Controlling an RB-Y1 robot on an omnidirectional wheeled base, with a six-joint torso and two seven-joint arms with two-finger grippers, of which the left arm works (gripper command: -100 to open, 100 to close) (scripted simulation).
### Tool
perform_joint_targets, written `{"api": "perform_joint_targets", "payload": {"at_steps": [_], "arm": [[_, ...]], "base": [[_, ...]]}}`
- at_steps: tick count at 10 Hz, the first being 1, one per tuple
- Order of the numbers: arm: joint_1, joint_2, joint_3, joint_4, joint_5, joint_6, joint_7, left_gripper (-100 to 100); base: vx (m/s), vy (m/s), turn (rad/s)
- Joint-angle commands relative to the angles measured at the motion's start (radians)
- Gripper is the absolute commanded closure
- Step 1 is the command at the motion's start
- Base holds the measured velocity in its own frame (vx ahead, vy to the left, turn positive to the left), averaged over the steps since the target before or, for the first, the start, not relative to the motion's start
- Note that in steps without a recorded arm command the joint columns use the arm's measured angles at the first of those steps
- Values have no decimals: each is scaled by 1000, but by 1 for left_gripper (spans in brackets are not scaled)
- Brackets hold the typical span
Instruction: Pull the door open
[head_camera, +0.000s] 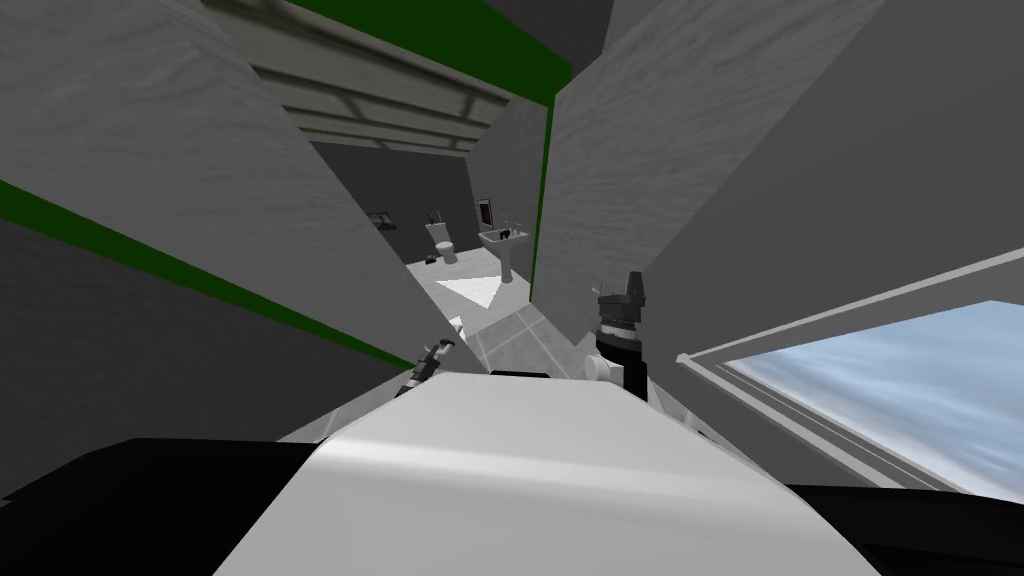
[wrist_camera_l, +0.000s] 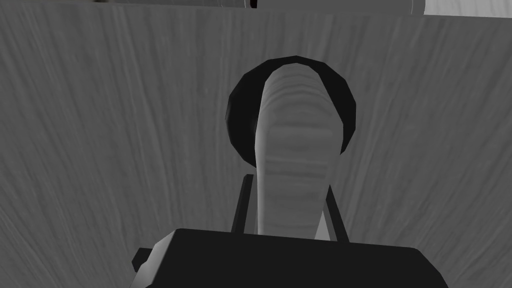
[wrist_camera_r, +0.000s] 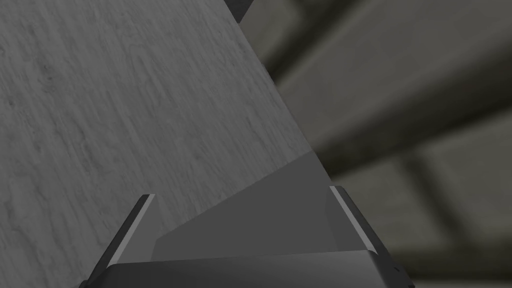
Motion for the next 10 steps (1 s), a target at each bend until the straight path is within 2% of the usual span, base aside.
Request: {"api": "perform_joint_targets", "payload": {"at_steps": [1, 3, 4, 5, 6, 10], "arm": [[-16, -3, -30, -20, 22, 28, -16, 100], [-30, -5, -55, -36, 40, 51, -30, 100], [-30, -5, -55, -36, 40, 51, -30, 100], [-42, -7, -78, -51, 56, 72, -42, 100], [-46, -7, -86, -56, 62, 80, -46, 100], [-80, -13, -147, -97, 106, 136, -80, 100]], "base": [[-158, 27, -39], [-239, 54, -66], [-153, 36, -11], [-140, 21, -11], [-161, 45, -37], [-168, 54, -48]]}}
